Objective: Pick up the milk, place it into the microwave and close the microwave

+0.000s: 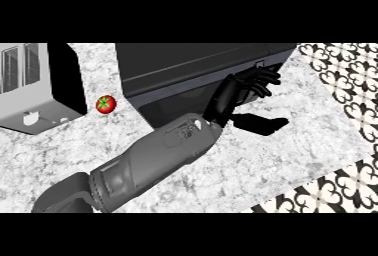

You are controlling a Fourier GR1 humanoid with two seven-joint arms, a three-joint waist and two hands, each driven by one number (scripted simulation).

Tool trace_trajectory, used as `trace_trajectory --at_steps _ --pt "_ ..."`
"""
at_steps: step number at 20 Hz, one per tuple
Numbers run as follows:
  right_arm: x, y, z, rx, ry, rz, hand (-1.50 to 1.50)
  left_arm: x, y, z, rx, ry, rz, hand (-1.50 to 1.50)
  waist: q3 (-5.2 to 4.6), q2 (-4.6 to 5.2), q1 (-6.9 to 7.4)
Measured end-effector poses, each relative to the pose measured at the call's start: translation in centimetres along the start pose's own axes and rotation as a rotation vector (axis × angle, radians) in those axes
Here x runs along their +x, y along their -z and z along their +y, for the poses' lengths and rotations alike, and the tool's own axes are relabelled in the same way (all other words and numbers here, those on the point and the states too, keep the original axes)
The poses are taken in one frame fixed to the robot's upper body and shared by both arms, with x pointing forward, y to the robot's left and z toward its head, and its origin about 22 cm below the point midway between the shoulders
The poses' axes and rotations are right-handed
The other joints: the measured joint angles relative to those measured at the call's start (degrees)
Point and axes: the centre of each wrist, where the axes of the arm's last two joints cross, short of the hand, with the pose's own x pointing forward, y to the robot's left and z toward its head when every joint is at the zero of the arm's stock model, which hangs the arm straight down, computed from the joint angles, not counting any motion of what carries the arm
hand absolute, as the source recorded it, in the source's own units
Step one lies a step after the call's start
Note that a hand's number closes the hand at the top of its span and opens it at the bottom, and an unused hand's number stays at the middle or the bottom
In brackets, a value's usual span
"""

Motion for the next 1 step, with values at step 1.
trace_trajectory --at_steps 1 --pt "0.12 -0.07 0.02 0.0 -0.001 0.002 -1.5 -0.06 -0.02 0.02 -0.002 -0.003 0.002 -1.5 0.0 -0.07 0.17"
